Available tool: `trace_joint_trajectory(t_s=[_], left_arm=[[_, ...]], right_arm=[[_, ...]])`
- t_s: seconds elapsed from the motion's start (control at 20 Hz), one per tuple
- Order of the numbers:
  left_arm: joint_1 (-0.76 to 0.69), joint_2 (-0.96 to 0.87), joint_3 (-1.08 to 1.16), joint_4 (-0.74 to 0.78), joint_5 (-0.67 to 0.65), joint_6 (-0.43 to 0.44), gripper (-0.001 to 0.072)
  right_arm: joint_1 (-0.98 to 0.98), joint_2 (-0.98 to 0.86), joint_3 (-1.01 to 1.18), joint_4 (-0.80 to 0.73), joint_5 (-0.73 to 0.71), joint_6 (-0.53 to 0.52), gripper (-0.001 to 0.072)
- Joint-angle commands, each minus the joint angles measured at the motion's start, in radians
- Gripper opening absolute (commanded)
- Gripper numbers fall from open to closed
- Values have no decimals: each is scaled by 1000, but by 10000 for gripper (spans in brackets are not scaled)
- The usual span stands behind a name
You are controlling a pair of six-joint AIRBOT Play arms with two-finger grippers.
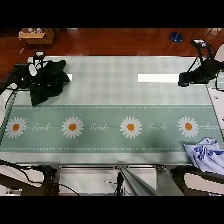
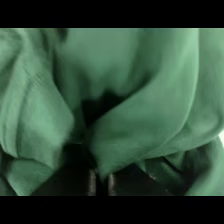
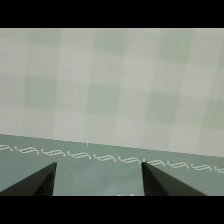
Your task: Fold the shirts.
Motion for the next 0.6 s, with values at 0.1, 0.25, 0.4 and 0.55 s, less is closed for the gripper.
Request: trace_joint_trajectory(t_s=[0.1,0.25,0.4,0.55], left_arm=[[-3,-14,246,2,-352,0,32],[-24,5,539,-12,-638,0,33],[-77,113,761,-37,-682,0,32],[-157,323,756,-71,-593,-1,33]], right_arm=[[1,0,1,-1,21,-1,585],[1,0,1,-6,83,-10,473],[1,3,1,-6,171,-9,473],[1,23,1,-4,270,-8,473]])
